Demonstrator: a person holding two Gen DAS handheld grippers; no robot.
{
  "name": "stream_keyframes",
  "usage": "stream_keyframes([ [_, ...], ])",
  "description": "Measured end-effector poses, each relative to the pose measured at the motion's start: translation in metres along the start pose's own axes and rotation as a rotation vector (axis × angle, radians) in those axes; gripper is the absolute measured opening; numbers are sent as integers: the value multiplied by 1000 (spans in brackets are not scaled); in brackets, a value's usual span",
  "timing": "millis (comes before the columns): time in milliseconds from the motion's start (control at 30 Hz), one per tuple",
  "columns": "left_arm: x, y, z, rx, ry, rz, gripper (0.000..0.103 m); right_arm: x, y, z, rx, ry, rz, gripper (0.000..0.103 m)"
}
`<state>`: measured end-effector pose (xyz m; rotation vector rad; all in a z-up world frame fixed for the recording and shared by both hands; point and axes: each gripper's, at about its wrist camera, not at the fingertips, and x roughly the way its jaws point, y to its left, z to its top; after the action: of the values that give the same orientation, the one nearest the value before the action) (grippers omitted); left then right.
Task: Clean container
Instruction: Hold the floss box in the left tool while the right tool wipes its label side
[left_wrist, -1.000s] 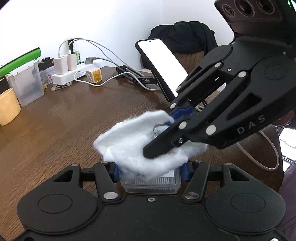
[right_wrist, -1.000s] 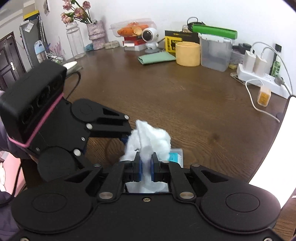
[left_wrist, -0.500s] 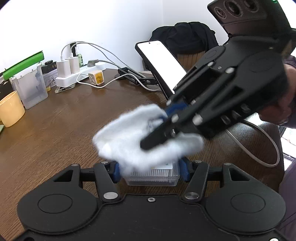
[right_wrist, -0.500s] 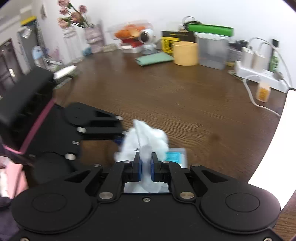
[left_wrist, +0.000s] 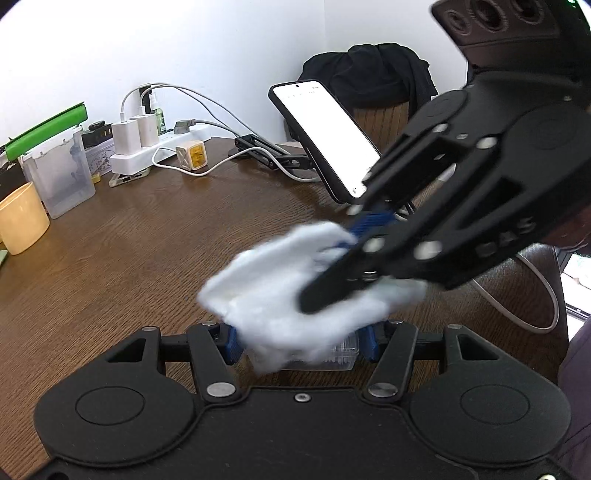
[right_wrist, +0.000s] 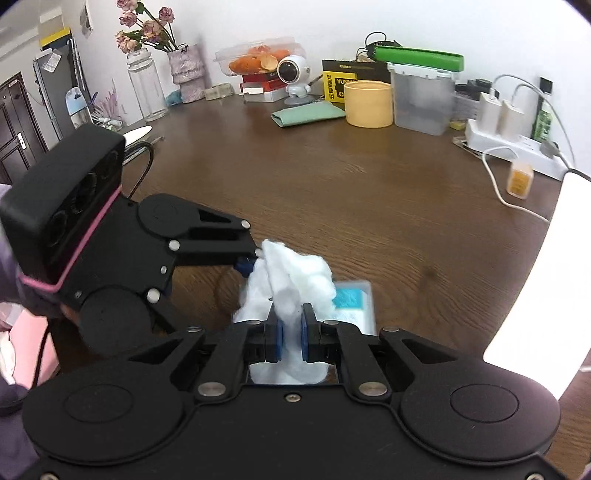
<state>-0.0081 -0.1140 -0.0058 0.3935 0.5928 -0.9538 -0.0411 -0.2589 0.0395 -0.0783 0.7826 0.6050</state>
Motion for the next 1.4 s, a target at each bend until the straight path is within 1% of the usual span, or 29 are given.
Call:
stream_keyframes([
  [67, 0, 0, 0, -1, 0, 0, 58, 5, -1, 4, 3, -16, -19, 10],
  [133, 0, 0, 0, 0, 0, 2, 58, 3, -10, 5, 8, -31, -94, 10],
  [200, 0, 0, 0, 0, -1, 1, 58, -1, -20, 4, 17, -27, -151, 10],
  [233, 0, 0, 0, 0, -1, 1, 58, -4, -24, 2, 23, -21, -155, 10],
  [333, 0, 0, -1, -3, 0, -3, 58, -9, -22, -4, 17, 3, -121, 10],
  [467, -1, 0, -1, -7, 1, -7, 58, -6, -5, -5, 3, 3, 1, 11],
  [533, -1, 0, -1, -7, 1, -6, 58, 1, 0, -3, 2, -14, -9, 11],
  [600, -1, -1, -1, -6, 1, -5, 58, 5, -4, 1, 19, -32, -38, 11],
  [667, -1, 0, -2, -7, 1, -6, 58, 3, -10, 2, 14, -41, -104, 11],
  [733, -1, 0, -2, -9, 1, -8, 58, -2, -18, -1, 13, -32, -158, 11],
  [800, -1, 1, -1, -12, 1, -11, 58, -10, -23, -5, 21, -15, -152, 11],
  [900, -1, 2, -1, -11, 2, -12, 58, -14, -15, -9, 18, -3, -88, 11],
  [967, 0, 3, -1, -11, 2, -13, 58, -9, -4, -8, 2, -6, -36, 11],
  [1033, 0, 4, -1, -11, 2, -14, 58, -1, 2, -3, -10, -20, -42, 11],
  [1133, 0, 5, 0, -10, 2, -15, 58, 4, -3, 3, -6, -37, -95, 11],
  [1200, 0, 6, 0, -10, 3, -16, 58, -1, -13, 2, -3, -37, -162, 11],
  [1267, 0, 6, 0, -10, 3, -16, 58, -8, -22, -3, 15, -24, -181, 11],
  [1333, 0, 7, 0, -9, 3, -17, 58, -14, -24, -8, 26, -8, -166, 11],
  [1400, 1, 8, 1, -8, 3, -18, 58, -15, -17, -9, 26, 3, -93, 11],
])
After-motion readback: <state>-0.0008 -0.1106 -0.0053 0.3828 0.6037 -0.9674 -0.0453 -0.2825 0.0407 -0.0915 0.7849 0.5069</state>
